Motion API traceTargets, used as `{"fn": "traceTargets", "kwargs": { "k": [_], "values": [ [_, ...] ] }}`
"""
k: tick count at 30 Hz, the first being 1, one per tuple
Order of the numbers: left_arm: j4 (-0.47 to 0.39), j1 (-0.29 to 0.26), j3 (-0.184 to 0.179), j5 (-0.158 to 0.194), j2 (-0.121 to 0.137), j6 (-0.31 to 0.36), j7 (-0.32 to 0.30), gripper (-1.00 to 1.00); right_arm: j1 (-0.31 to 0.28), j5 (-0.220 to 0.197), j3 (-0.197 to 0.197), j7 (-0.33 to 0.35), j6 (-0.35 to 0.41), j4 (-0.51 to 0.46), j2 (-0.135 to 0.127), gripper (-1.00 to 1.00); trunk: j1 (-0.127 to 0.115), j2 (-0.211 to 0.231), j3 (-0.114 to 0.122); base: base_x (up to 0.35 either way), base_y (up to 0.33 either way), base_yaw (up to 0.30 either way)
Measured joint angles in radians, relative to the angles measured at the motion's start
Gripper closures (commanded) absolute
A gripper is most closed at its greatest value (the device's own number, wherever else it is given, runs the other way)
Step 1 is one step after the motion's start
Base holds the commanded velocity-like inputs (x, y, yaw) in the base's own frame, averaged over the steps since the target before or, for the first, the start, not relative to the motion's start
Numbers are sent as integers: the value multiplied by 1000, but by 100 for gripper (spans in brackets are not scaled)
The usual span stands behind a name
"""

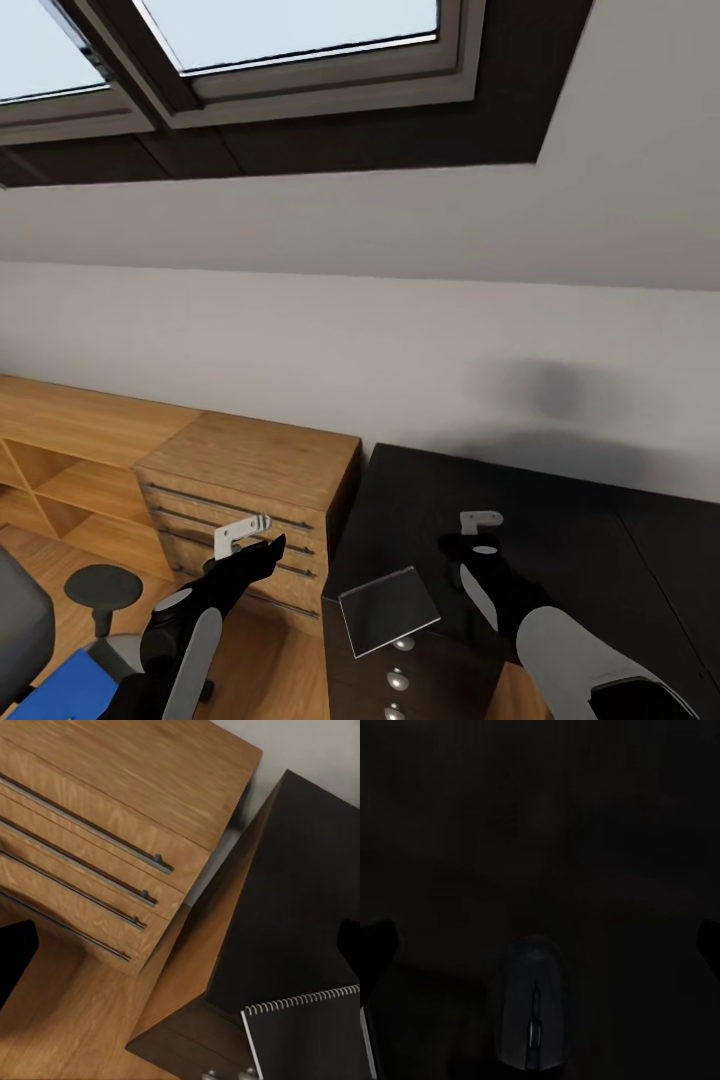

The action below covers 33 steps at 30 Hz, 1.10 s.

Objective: In the bedroom, organize the workspace by keeping the computer under the desk, ensuring the monitor is on the desk, placing the keyboard on the desk next to the monitor, placing the mouse on the desk next to the keyboard, moving the folder from the swivel chair onto the desk next to the mouse, stacking the notebook on top of the folder with the pen on top of the notebook, and positioning the swivel chair next to the desk.

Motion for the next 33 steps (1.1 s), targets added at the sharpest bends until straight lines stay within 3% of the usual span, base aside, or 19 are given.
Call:
{"fn": "traceTargets", "kwargs": {
  "k": [33],
  "values": [
    [0,0,0,0,0,0,0,-100,0,-2,-3,1,9,7,0,-100,127,-231,-104,0,0,0]
  ]
}}
